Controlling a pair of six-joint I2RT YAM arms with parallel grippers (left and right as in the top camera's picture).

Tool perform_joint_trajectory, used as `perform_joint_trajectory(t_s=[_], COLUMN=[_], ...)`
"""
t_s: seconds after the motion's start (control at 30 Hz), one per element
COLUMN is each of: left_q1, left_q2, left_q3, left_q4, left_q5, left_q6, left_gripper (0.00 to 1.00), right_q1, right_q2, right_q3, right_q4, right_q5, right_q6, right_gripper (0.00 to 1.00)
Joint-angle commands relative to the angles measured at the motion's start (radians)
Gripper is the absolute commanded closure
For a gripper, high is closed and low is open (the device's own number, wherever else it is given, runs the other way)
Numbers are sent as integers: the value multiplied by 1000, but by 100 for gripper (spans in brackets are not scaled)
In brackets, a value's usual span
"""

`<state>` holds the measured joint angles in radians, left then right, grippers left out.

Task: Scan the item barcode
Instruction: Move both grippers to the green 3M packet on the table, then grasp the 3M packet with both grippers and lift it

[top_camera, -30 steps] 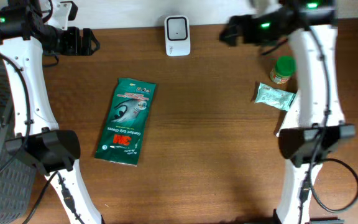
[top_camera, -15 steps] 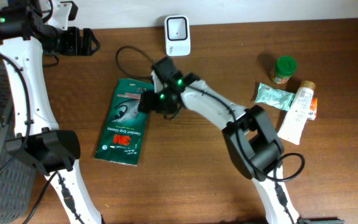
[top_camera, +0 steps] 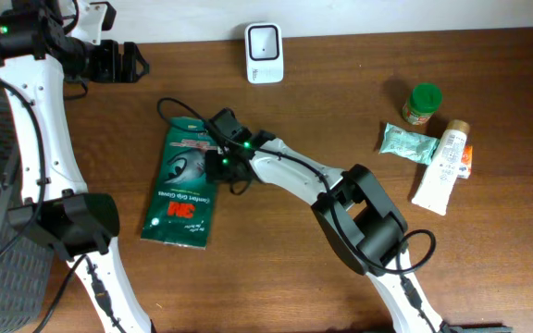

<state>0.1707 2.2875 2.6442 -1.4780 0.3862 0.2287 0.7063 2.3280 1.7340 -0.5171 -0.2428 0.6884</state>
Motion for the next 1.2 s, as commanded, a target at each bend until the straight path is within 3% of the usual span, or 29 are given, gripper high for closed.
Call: perform_joint_trajectory(t_s=[0.0, 0.1, 0.23, 0.33, 0.5, 0.53, 0.6, 0.73, 0.93, 1.17], left_q1=[2, 2, 2, 0, -2, -9, -33, -114, -217, -327], left_q2=[-12, -12, -12, -12, -12, -9, -2, -2, -2, -2], left_q3=[6, 6, 6, 6, 6, 6, -18, -252, -729, -942], left_q4=[-1, -1, 6, 33, 47, 25, -32, -22, 281, 539], left_q5=[10, 10, 11, 48, 124, 123, 119, 81, 132, 117], left_q6=[12, 12, 12, -60, -134, -135, -135, -201, -332, -518], left_gripper=[1, 1, 1, 1, 3, 51, 100, 100, 100, 100], right_q1=[-75, -153, -264, -302, -308, -311, -312, -316, -316, -318], right_q2=[-3, -45, -48, -48, -48, -48, -47, -47, -47, -47], right_q3=[8, 13, 13, 11, -19, -27, -30, -30, -31, -31], right_q4=[-195, -299, -306, -306, -288, -278, -270, -265, -251, -253], right_q5=[34, 24, -174, -218, -236, -236, -236, -237, -241, -244], right_q6=[-58, -162, -468, -490, -397, -372, -357, -331, -331, -332], right_gripper=[96, 96, 96, 96, 96, 96, 96, 96, 96, 92])
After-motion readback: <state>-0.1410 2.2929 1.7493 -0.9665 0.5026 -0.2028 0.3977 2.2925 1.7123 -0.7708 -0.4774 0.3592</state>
